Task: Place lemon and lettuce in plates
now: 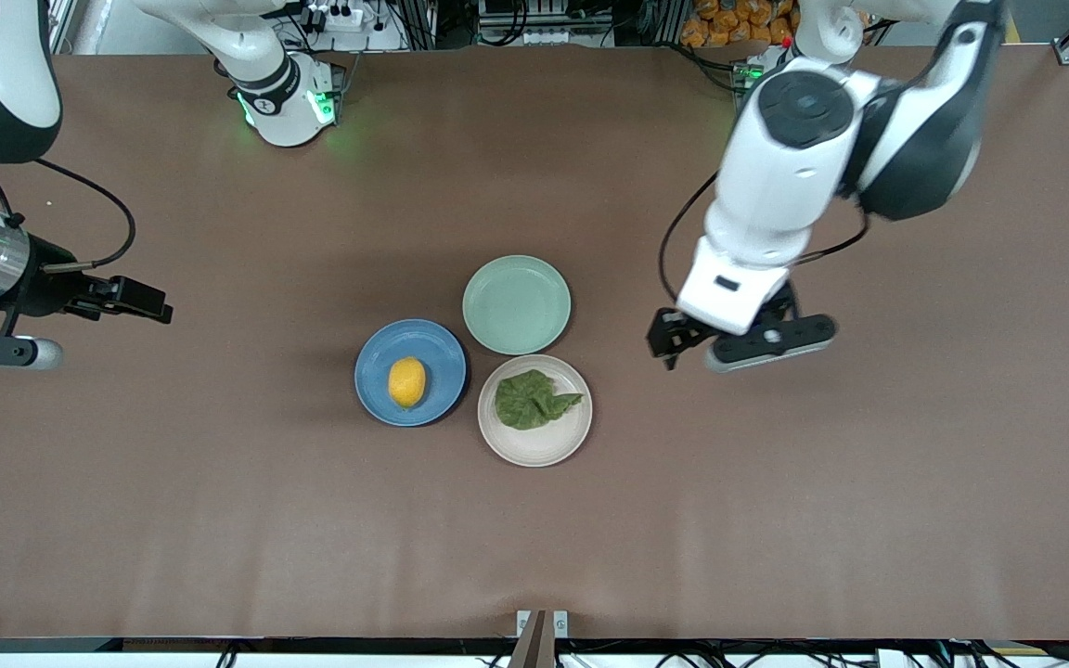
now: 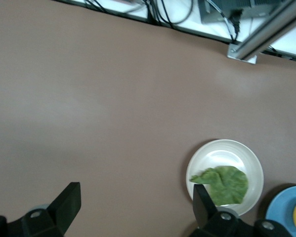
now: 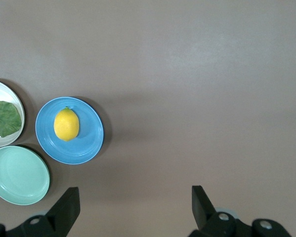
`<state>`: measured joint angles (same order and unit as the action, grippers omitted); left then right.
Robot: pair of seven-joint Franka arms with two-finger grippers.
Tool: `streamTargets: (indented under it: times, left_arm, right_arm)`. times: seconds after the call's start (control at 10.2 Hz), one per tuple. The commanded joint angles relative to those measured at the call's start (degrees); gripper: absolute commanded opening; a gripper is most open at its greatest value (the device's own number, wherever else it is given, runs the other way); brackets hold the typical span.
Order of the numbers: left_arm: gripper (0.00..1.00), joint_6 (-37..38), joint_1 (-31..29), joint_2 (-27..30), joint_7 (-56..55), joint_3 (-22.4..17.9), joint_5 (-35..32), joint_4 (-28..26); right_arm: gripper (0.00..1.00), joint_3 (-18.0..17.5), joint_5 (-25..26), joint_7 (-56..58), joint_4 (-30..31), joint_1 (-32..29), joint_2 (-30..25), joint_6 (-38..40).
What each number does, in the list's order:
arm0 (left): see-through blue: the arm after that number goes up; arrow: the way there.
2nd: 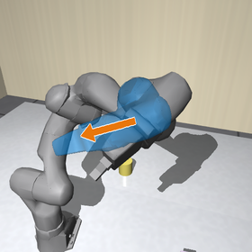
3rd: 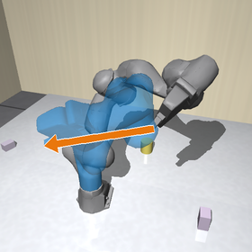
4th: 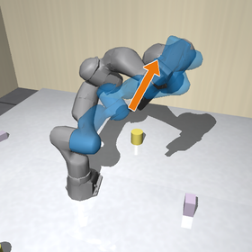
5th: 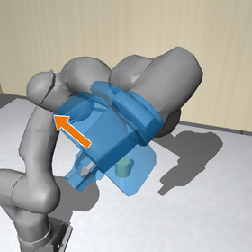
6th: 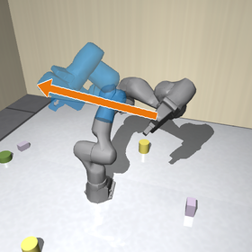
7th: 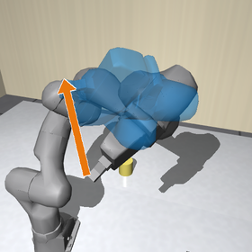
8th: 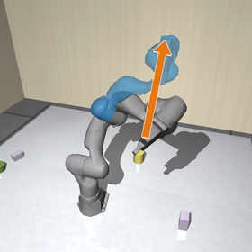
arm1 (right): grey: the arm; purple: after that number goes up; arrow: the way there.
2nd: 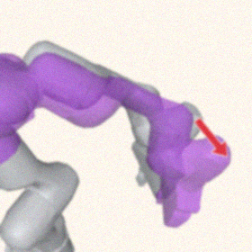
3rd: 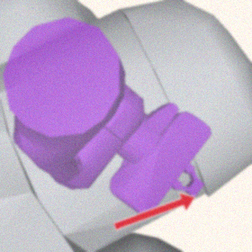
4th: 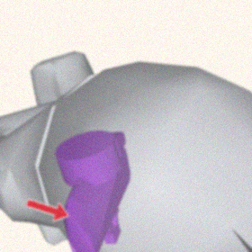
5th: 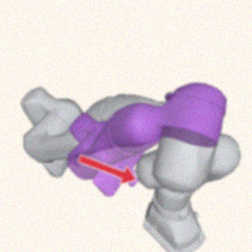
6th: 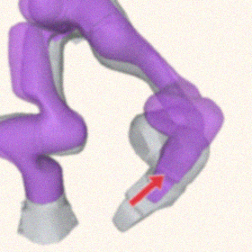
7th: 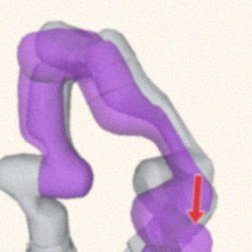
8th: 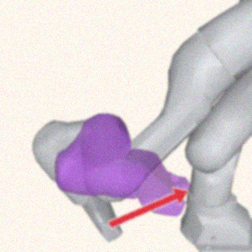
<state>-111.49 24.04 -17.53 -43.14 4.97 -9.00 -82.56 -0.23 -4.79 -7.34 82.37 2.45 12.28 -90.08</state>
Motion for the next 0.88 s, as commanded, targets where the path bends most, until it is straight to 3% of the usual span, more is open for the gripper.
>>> streamTargets:
  times: [0.0, 0.59, 0.78]
  left_arm:
    - [1.00, 6.52, -2.68, 6.08, 6.90, 0.22, 0.20, -1.90]
    - [1.00, 19.72, -14.45, 16.46, 18.17, 0.22, 4.86, -2.34]
    - [1.00, 22.54, -23.82, 18.39, 21.94, 5.72, 7.48, -2.26]
  right_arm:
    - [1.00, -0.65, 0.75, 0.30, 3.58, -0.78, -3.84, -0.27]
    - [1.00, -0.65, 0.84, 0.30, 6.66, -0.78, -6.13, -1.68]
    - [1.00, -0.65, 0.84, 0.30, 6.66, -0.78, -5.96, -1.68]
